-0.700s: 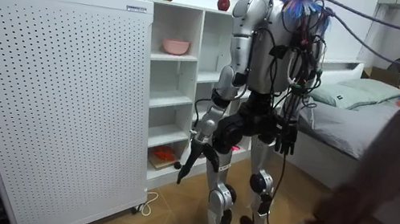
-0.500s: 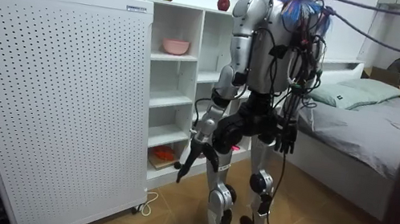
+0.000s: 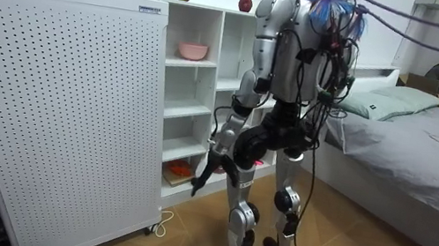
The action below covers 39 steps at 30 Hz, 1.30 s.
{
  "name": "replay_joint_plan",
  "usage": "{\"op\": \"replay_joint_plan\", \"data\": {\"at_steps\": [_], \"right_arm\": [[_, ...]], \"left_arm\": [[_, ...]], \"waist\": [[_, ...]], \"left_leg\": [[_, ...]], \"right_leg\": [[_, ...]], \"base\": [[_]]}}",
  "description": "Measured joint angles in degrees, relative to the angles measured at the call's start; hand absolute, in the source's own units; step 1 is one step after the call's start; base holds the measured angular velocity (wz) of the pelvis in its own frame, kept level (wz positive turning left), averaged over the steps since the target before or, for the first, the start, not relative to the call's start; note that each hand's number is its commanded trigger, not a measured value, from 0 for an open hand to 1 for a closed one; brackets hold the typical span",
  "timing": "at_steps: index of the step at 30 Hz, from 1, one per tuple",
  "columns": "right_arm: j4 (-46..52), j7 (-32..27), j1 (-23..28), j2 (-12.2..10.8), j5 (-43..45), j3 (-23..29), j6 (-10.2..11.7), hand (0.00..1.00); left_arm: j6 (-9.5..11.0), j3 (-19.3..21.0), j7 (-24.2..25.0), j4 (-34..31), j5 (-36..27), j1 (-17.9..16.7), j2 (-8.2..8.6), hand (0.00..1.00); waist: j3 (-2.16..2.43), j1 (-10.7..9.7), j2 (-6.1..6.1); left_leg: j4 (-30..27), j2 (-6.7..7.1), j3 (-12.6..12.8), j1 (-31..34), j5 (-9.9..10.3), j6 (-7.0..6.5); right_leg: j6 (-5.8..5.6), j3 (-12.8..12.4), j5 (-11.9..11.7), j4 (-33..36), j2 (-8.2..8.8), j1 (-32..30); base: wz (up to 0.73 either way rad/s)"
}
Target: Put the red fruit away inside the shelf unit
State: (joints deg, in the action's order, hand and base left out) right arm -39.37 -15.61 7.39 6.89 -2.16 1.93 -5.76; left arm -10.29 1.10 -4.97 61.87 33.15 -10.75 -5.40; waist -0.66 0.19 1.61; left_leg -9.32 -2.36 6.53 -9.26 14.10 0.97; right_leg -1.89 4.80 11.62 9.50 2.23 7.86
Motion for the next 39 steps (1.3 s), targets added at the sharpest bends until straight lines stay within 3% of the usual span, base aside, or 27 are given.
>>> {"op": "replay_joint_plan", "data": {"at_steps": [2,7,13,19,21,26,29,31,34,39], "right_arm": [[8.1,-1.8,-0.1,0.0,-0.9,0.3,1.6,0.0],[25.7,-7.6,-0.5,-0.1,0.3,0.8,5.7,0.0],[38.2,-11.4,-0.9,0.0,2.3,2.1,7.0,0.0],[49.9,-13.6,-4.6,0.5,2.7,5.1,10.2,0.0],[50.5,-13.7,-5.7,0.5,3.2,5.0,11.2,0.0],[51.2,-13.7,-9.7,0.9,2.8,5.1,11.3,0.0],[51.5,-13.7,-14.6,3.6,2.0,5.3,11.4,0.0],[51.5,-13.9,-17.9,5.6,-0.2,5.6,12.2,0.0],[51.8,-13.5,-22.2,7.0,-1.2,5.7,12.2,0.0],[52.4,-11.6,-24.8,7.0,-2.0,5.5,12.2,0.0]], "left_arm": [[0.7,0.6,-0.4,0.0,0.0,-0.1,0.0,0.0],[2.6,0.9,-2.3,-0.1,-1.1,-1.2,-0.29,0.0],[4.0,1.0,-2.3,0.1,-1.5,-2.4,-0.4,0.0],[5.7,1.0,-2.1,0.1,-1.6,-3.7,-0.62,0.0],[5.9,0.9,-2.1,0.1,-1.5,-3.8,-0.61,0.0],[6.2,1.0,-1.4,0.2,-1.1,-4.0,-0.7,0.0],[6.8,0.9,-0.9,0.6,-1.1,-3.7,-0.87,0.0],[6.9,0.9,-0.9,0.7,-1.1,-3.2,-1.14,0.0],[6.9,0.9,-0.1,0.6,-0.9,-2.6,-1.7,0.0],[6.6,0.9,1.1,0.3,-0.9,-2.3,-2.48,0.0]], "waist": [[-0.03,-0.1,-0.06],[0.4,0.2,-0.14],[0.73,0.4,-0.03],[0.91,0.1,-0.34],[0.85,0.1,-0.36],[0.78,0.4,0.11],[0.62,0.2,0.44],[0.42,1.3,1.02],[0.71,1.6,1.79],[0.83,2.3,2.09]], "left_leg": [[0.0,0.0,0.0,0.0,0.0,0.0],[-0.2,-0.15,1.3,0.1,0.0,0.01],[-0.1,-0.12,1.2,0.7,0.0,0.01],[0.0,-0.18,1.0,0.4,0.0,0.01],[0.0,-0.18,1.0,0.0,0.0,0.01],[-0.1,-0.19,1.0,0.7,0.0,0.01],[0.0,-0.19,0.8,0.9,0.0,0.01],[0.0,-0.27,0.6,0.9,-0.1,0.02],[-0.1,-0.31,-0.4,1.6,-0.1,0.02],[-0.1,-0.25,-1.9,1.7,-0.1,0.03]], "right_leg": [[0.0,0.0,0.0,0.0,-0.02,-0.4],[0.01,-0.1,0.0,0.3,-0.05,-1.0],[0.01,-0.5,-0.1,0.3,-0.11,-2.0],[0.06,0.1,-0.1,0.2,-0.21,-1.4],[0.06,0.1,-0.1,0.2,-0.21,-1.3],[0.05,0.4,-0.1,0.3,-0.19,-2.0],[0.07,0.8,-0.1,0.3,-0.18,-2.2],[0.07,1.2,-0.1,0.3,-0.2,-1.8],[0.15,2.3,-0.2,0.2,-0.18,-2.2],[0.12,3.3,-0.4,0.2,-0.11,-1.8]], "base": [[0.0],[-0.07],[-0.12],[-0.03],[0.0],[0.0],[0.06],[0.06],[0.13],[0.14]]}}
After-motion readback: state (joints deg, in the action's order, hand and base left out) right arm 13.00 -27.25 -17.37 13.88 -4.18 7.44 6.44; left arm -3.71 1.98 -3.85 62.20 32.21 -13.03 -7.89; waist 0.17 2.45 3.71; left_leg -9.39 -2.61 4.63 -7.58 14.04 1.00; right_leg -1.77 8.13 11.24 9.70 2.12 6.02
